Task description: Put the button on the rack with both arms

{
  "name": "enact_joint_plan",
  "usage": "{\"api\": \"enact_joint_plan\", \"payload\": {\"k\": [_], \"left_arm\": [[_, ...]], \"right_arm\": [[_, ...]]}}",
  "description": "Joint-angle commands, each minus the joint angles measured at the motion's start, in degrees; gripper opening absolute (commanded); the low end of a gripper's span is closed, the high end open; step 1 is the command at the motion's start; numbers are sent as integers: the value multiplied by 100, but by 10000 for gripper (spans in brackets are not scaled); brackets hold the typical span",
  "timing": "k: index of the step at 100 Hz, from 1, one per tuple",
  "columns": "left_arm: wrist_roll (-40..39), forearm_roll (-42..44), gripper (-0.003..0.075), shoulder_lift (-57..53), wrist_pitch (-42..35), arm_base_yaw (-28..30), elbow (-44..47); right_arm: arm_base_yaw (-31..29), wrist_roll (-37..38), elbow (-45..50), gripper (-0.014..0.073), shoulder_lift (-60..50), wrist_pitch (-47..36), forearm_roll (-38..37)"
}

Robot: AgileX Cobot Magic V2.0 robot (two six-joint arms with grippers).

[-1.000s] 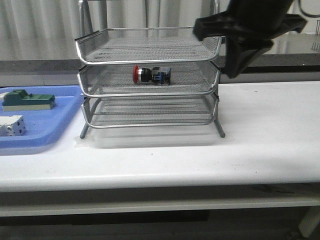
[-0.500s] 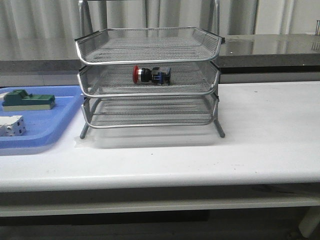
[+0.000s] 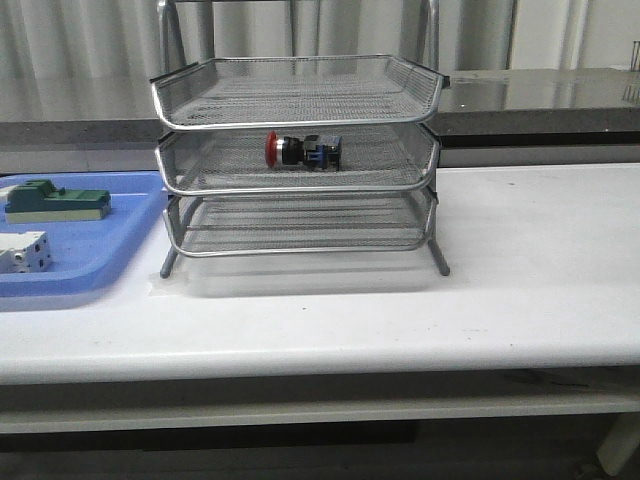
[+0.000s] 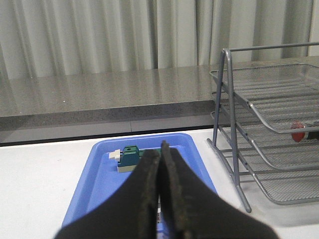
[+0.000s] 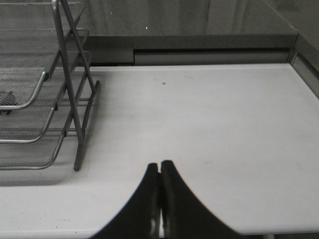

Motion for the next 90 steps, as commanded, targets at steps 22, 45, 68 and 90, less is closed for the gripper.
{"api": "enact_joint_plan", "payload": {"k": [22, 45, 68, 90], "left_arm": [[-63, -50, -20, 63, -495, 7, -154], [-63, -50, -20, 63, -495, 7, -154], [-63, -50, -20, 63, -495, 7, -154], [-63, -50, -20, 63, -495, 7, -154]], "right_arm": [[-34, 6, 181, -71, -732, -478, -163], [-34, 6, 181, -71, -730, -484, -163], [-34, 6, 181, -71, -730, -512, -163], [-34, 6, 181, -71, -736, -518, -168]]}}
